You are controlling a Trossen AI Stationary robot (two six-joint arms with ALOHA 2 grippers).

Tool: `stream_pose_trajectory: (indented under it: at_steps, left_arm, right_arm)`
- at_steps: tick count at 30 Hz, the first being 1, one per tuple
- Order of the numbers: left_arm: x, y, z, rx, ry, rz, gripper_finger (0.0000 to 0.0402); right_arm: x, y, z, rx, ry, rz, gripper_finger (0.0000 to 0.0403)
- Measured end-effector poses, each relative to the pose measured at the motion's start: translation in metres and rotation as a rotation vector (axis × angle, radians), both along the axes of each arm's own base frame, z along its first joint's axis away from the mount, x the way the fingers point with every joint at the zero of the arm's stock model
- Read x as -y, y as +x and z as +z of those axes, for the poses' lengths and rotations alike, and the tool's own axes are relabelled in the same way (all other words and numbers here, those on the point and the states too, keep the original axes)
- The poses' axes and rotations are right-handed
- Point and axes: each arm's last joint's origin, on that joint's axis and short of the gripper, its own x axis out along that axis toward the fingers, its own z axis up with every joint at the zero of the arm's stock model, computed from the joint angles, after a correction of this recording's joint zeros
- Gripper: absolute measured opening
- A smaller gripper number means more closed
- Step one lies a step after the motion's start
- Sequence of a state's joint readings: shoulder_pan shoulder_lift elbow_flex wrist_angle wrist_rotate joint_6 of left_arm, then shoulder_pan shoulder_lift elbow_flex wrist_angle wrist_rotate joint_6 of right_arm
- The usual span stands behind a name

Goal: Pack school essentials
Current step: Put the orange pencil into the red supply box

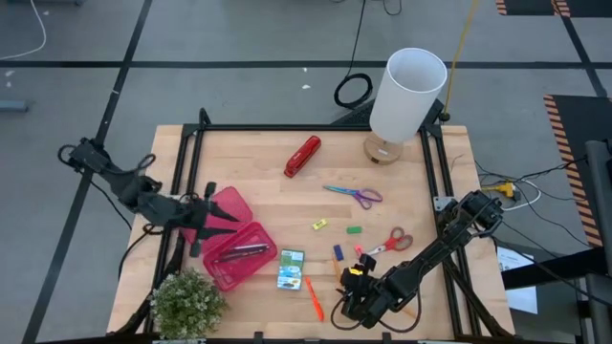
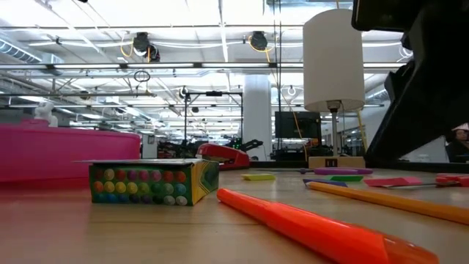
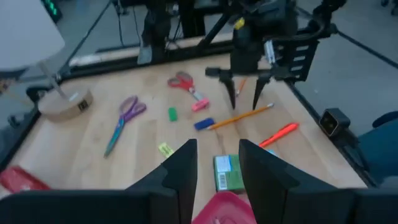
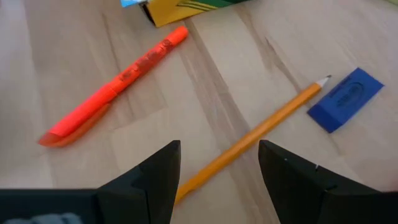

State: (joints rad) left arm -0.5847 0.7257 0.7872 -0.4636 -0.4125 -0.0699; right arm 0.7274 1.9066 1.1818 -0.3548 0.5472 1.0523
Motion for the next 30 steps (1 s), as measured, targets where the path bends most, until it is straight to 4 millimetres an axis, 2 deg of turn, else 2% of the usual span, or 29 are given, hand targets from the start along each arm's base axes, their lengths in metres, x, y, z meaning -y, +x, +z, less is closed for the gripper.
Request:
stream_pose_trajectory:
  at_steps: [3, 8, 18, 24, 30]
  left_arm:
    - [0.0, 0.0, 0.0, 0.011, 0.044, -0.012, 0.0122]
    - [0.001, 0.008, -0.004, -0.004, 0.071, 0.107, 0.0122]
    - [0.008, 0.018, -0.011, -0.035, 0.101, 0.094, 0.0122]
    - [0.008, 0.018, -0.011, -0.04, -0.007, 0.131, 0.0122]
    - [0.008, 0.018, -0.01, -0.039, -0.006, 0.13, 0.0122]
  right_arm:
    - [0.002, 0.001, -0.002, -0.007, -0.008, -0.001, 0.0208]
    - [0.006, 0.005, -0.002, -0.011, -0.019, -0.001, 0.0208]
    - [0.007, 0.005, -0.003, -0.031, 0.023, -0.022, 0.0206]
    - [0.011, 0.001, -0.01, -0.045, 0.011, -0.02, 0.018]
    - [0.013, -0.002, -0.018, -0.031, 0.036, -0.012, 0.0156]
